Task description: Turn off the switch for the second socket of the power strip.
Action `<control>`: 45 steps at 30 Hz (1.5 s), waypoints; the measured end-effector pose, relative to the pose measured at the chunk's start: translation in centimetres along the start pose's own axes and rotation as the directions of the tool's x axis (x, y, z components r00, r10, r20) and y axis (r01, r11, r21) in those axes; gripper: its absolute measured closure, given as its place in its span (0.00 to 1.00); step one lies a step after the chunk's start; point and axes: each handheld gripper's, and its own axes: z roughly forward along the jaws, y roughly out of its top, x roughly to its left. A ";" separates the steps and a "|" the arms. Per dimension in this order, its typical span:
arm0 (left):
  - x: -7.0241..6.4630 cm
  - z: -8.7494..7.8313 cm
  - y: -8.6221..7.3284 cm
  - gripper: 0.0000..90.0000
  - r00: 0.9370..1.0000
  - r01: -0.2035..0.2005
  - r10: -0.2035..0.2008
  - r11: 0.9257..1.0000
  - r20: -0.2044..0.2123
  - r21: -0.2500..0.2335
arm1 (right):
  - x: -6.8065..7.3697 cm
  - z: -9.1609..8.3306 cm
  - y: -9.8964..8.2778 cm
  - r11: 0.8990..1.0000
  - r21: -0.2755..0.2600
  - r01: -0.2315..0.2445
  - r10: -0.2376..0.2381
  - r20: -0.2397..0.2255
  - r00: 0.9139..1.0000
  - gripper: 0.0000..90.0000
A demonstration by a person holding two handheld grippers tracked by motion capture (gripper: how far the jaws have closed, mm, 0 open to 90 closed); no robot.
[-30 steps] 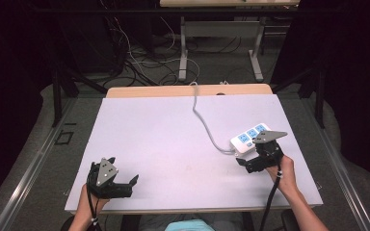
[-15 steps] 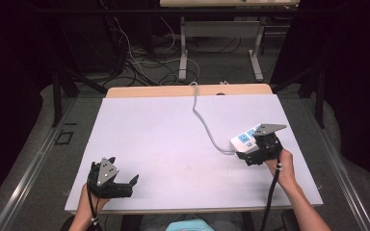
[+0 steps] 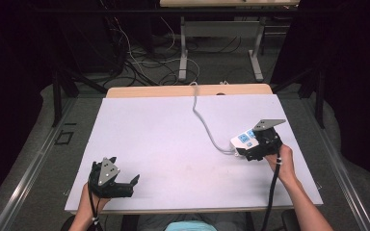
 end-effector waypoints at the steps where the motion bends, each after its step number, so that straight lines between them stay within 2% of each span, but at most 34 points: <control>1: 0.0 0.0 0.0 0.01 1.000 0.000 0.000 1.000 0.000 0.000 | -0.1 0.1 0.0 1.000 -0.006 0.000 0.000 -0.006 1.000 0.00; 12: 0.0 0.0 0.0 0.01 1.000 0.002 -0.002 1.000 0.003 0.002 | -1.3 0.6 0.3 0.999 0.024 -0.035 0.035 -0.006 0.999 0.00; 22: 0.1 0.0 0.0 0.01 1.000 0.004 -0.004 1.000 0.004 0.003 | -3.3 0.7 0.3 0.996 0.027 -0.089 0.089 -0.003 0.996 0.00; 27: 0.2 0.0 0.1 0.01 1.000 0.007 -0.007 1.000 0.005 0.003 | -4.1 0.6 0.2 0.991 0.034 -0.127 0.127 0.003 0.992 0.00; 33: 0.2 0.1 0.1 0.01 1.000 0.011 -0.011 1.000 0.006 0.000 | -4.9 0.8 0.0 0.989 0.042 -0.141 0.141 0.000 0.990 0.00; 36: 0.1 0.1 0.1 0.01 1.000 0.011 -0.011 1.000 0.007 0.000 | -5.4 0.8 -0.1 0.985 0.050 -0.167 0.167 0.001 0.986 0.00; 38: 0.1 0.1 0.1 0.01 1.000 0.009 -0.009 1.000 0.003 -0.002 | -5.6 0.8 -0.1 0.985 0.050 -0.166 0.166 0.003 0.986 0.00; 39: 0.2 0.2 0.1 0.01 1.000 0.008 -0.008 1.000 0.007 -0.002 | -5.7 0.8 -0.1 0.981 0.053 -0.184 0.184 -0.003 0.983 0.00; 40: 0.2 0.2 0.1 0.01 1.000 -0.001 0.001 1.000 0.003 -0.002 | -5.9 0.8 -0.2 0.983 0.049 -0.180 0.180 -0.003 0.984 0.00; 44: 0.2 0.2 0.1 0.01 1.000 0.014 -0.014 1.000 0.012 0.004 | -6.3 0.8 -0.3 0.980 0.049 -0.191 0.191 0.000 0.982 0.00; 45: 0.3 0.2 0.1 0.01 1.000 0.004 -0.004 1.000 0.005 0.003 | -6.4 0.9 -0.3 0.980 0.046 -0.191 0.191 0.000 0.981 0.00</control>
